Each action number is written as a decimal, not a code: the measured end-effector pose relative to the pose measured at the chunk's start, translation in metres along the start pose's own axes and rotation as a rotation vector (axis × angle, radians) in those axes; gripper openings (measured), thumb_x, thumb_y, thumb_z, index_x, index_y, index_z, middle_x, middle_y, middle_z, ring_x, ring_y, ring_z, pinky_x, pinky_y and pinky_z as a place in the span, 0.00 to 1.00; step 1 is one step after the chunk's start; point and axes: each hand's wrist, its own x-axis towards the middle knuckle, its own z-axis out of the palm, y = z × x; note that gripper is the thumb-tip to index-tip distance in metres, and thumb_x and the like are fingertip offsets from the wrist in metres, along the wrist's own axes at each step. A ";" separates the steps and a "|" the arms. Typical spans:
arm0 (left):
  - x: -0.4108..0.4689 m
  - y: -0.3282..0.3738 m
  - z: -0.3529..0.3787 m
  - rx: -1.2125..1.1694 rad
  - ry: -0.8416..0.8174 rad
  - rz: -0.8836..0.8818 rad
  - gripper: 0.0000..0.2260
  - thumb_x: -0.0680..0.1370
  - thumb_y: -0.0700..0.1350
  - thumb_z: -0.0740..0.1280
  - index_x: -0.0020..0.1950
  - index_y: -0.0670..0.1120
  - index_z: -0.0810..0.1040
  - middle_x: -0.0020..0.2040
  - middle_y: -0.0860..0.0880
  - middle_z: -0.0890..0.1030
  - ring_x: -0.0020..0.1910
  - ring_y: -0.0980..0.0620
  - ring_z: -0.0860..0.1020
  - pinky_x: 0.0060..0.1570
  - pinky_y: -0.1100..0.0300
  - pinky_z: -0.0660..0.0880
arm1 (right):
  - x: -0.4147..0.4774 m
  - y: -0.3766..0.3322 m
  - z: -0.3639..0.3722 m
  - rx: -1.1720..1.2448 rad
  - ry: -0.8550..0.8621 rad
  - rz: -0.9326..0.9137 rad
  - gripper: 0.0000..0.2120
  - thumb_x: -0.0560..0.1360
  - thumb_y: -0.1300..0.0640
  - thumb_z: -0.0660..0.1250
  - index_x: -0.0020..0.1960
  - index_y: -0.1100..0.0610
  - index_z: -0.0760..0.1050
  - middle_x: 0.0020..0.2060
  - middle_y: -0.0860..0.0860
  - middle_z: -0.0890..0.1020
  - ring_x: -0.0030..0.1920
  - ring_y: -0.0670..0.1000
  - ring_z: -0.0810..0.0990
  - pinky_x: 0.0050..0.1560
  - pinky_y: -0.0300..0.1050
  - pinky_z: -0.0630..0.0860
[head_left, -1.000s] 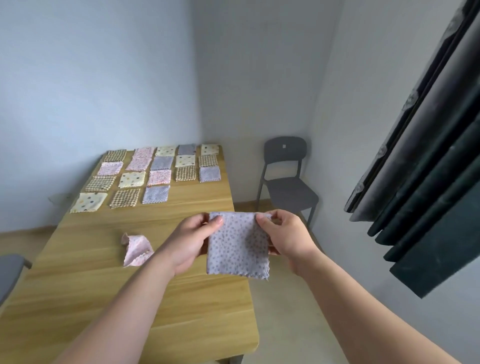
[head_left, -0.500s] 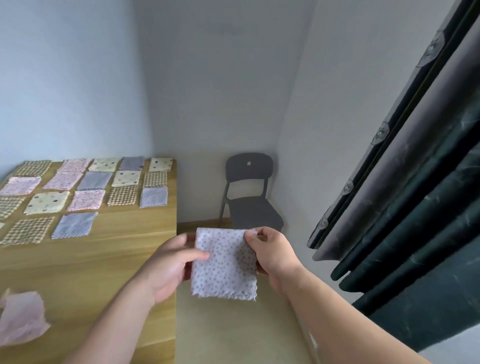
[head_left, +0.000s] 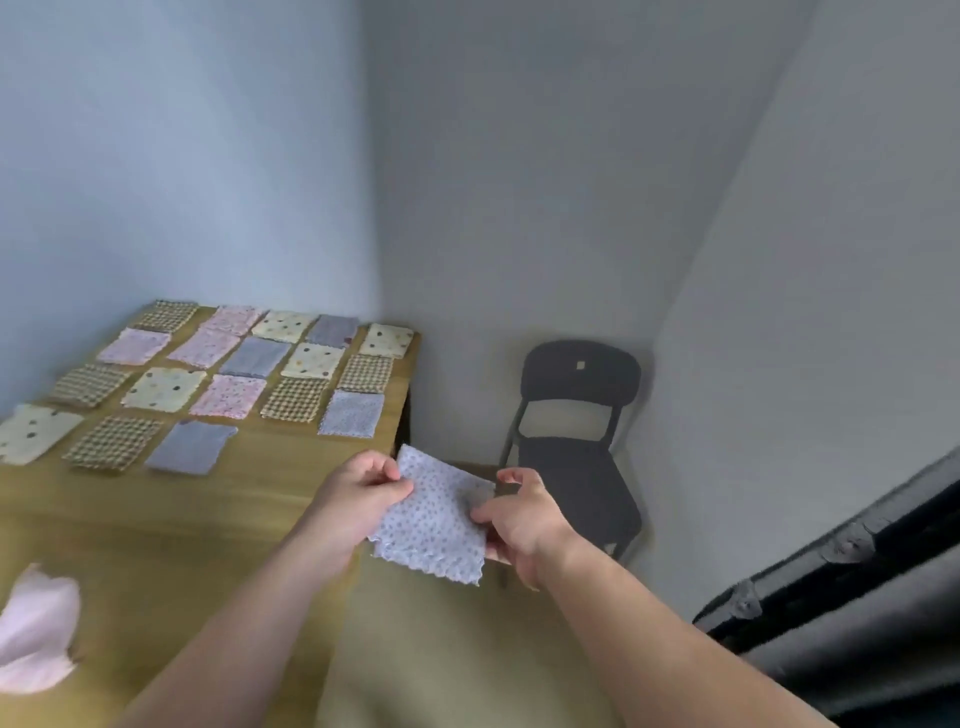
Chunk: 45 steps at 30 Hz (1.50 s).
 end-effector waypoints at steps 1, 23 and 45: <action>0.004 0.002 -0.002 0.022 0.006 -0.016 0.07 0.76 0.35 0.72 0.44 0.44 0.77 0.47 0.46 0.84 0.48 0.49 0.81 0.40 0.58 0.69 | 0.012 -0.005 0.003 -0.044 -0.015 -0.009 0.24 0.75 0.72 0.63 0.64 0.51 0.66 0.55 0.58 0.80 0.44 0.56 0.85 0.46 0.56 0.85; 0.304 -0.115 -0.226 0.364 0.273 -0.261 0.25 0.74 0.28 0.61 0.61 0.51 0.84 0.59 0.54 0.81 0.64 0.56 0.75 0.60 0.62 0.73 | 0.338 -0.041 0.302 -0.591 -0.317 0.196 0.11 0.77 0.70 0.66 0.58 0.62 0.80 0.46 0.58 0.83 0.45 0.54 0.81 0.49 0.48 0.81; 0.269 -0.162 -0.214 0.518 0.462 -0.125 0.16 0.76 0.30 0.62 0.52 0.46 0.86 0.54 0.50 0.83 0.55 0.52 0.79 0.55 0.64 0.70 | 0.327 -0.026 0.309 -0.800 -0.418 0.012 0.08 0.78 0.63 0.65 0.50 0.51 0.78 0.43 0.50 0.80 0.42 0.49 0.78 0.41 0.45 0.76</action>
